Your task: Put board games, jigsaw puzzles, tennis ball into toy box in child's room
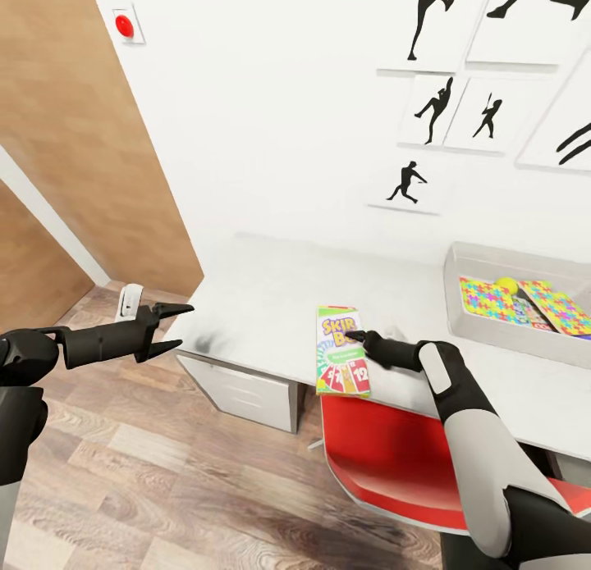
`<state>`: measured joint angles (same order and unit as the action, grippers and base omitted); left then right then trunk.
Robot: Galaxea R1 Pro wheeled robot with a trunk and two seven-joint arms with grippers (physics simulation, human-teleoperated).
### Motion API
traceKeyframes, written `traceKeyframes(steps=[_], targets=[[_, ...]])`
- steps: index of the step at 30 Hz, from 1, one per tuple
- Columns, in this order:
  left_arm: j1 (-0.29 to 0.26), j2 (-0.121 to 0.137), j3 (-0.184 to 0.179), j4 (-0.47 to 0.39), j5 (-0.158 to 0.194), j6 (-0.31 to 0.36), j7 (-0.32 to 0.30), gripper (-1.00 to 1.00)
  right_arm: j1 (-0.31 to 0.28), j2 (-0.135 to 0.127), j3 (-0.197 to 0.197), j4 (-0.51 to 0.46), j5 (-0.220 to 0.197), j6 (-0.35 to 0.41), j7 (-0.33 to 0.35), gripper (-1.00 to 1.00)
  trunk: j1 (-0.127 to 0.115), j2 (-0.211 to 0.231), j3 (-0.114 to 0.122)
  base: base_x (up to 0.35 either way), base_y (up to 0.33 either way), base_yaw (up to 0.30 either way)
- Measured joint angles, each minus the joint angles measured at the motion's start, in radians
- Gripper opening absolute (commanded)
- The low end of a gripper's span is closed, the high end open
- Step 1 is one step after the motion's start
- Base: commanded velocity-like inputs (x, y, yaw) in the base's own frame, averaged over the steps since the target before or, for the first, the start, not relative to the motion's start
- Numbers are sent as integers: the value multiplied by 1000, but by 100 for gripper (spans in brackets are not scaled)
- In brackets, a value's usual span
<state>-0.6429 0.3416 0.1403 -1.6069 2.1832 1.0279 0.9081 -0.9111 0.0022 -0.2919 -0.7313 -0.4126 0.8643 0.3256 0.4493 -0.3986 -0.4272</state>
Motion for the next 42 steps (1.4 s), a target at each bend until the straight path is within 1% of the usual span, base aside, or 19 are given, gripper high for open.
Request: traceKeyframes(steps=[1,2,3,4,5,6,9,12,17,24,32,35,37,39,42], targets=[[0,0,0,0,0,0,0,100,0,-5,0,-2,-4,19,0,100,0,0,0,-2,0,0],[0,0,0,0,0,0,0,100,1,-15,0,-8,-3,64,7,100,0,0,0,-2,0,0],[0,-1,0,0,0,0,0,100,2,-20,0,-12,3,89,13,100,0,0,0,-1,0,0],[0,-1,0,0,0,0,0,100,3,-27,1,-20,21,132,28,100,0,0,0,0,0,0],[0,-2,0,0,0,0,0,100,3,-29,1,-23,31,149,36,100,0,0,0,0,0,0],[0,-2,0,0,0,0,-1,100,3,-34,1,-28,30,175,49,100,0,0,0,0,0,0],[0,-4,0,0,0,0,-1,100,5,-45,1,-34,30,179,66,100,0,0,0,0,0,0],[0,-4,0,0,0,0,-2,100,5,-47,1,-35,31,179,71,100,0,0,0,0,0,0],[0,-4,0,0,0,0,-1,100,5,-44,1,-36,31,179,71,100,0,0,0,0,0,25],[0,-5,0,0,0,0,0,100,5,-41,-2,-23,31,179,68,100,0,0,2,0,0,171],[0,-5,0,0,0,0,0,100,5,-42,-2,-22,30,179,68,100,0,0,2,0,0,23],[0,-5,0,0,0,0,0,100,4,-47,-3,-22,30,179,68,100,0,0,2,0,0,3],[0,-5,-1,0,0,0,0,100,3,-49,-9,-22,30,179,67,100,0,0,2,0,0,1],[0,-6,-1,0,0,0,-2,100,2,-52,-30,-26,31,179,66,100,0,0,2,28,20,0],[0,-7,-2,-1,0,0,-5,100,1,-60,-37,-27,32,168,66,100,0,0,2,163,122,0]])
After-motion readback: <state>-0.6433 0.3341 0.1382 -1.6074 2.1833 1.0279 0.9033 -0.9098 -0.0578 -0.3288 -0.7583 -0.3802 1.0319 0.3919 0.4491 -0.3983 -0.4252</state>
